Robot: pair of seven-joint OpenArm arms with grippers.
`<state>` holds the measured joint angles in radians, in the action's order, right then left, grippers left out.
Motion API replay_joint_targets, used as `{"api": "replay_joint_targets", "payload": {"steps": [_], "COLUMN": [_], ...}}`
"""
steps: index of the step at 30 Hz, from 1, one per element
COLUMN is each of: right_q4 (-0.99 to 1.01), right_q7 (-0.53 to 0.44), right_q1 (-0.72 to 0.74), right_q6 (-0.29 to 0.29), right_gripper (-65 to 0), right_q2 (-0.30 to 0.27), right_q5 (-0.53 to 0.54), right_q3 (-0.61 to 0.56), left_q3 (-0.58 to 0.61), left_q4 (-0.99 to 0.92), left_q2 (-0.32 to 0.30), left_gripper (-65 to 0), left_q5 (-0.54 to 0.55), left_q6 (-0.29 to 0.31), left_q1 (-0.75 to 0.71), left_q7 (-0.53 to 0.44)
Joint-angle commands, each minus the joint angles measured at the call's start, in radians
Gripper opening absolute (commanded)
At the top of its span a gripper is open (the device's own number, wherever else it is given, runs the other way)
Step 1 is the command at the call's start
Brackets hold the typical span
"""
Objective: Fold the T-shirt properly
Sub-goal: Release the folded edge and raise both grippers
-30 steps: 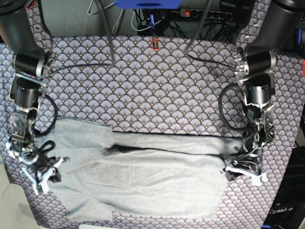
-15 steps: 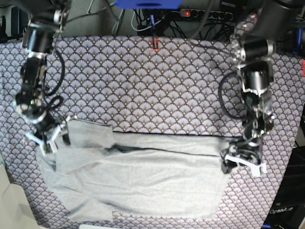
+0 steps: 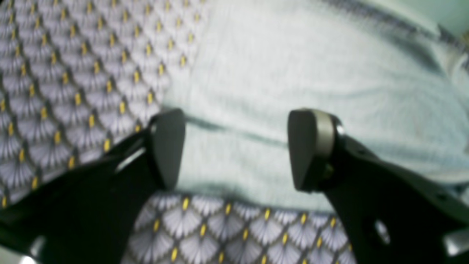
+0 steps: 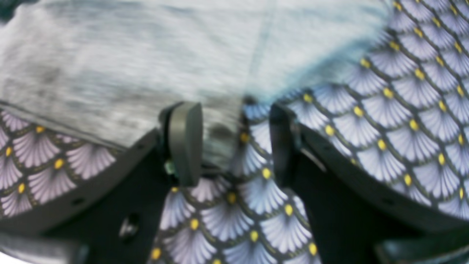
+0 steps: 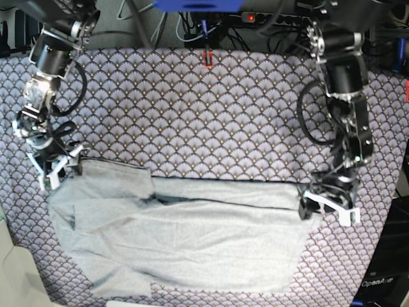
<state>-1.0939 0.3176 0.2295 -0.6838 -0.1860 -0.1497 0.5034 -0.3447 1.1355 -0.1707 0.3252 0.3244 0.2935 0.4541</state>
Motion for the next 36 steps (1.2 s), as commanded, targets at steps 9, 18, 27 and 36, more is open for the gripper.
{"api": "replay_joint_targets", "payload": {"steps": [9,18,27,36], "right_q4": [-0.018,-0.053,-0.099,-0.091], "right_q7": [-0.025,-0.025,-0.018,0.027], "right_q1": [-0.023,-0.037,0.064,0.219], "right_q6": [-0.009,-0.009,-0.014,-0.014], "right_gripper": [-34.6,-57.5,-65.0,-65.0], "right_q2": [0.024,0.066,0.050,0.047], "right_q5": [0.014,0.014,0.011,-0.046], "right_q3": [0.005,0.002,0.001,-0.084], "left_q3": [-0.003,-0.003,-0.003,-0.003], "left_q4": [0.067,0.067,0.067,0.068], "left_q2": [-0.017,-0.019,-0.019,-0.019], "left_gripper": [-21.9,-21.9,-21.9,-21.9], "left_q5": [0.016,0.016,0.016,0.016], "left_q6": [0.002,0.002,0.002,0.002], "left_q1": [-0.001,-0.001,-0.017,-0.041], "left_q7": [-0.031,-0.031,-0.031,-0.031]}}
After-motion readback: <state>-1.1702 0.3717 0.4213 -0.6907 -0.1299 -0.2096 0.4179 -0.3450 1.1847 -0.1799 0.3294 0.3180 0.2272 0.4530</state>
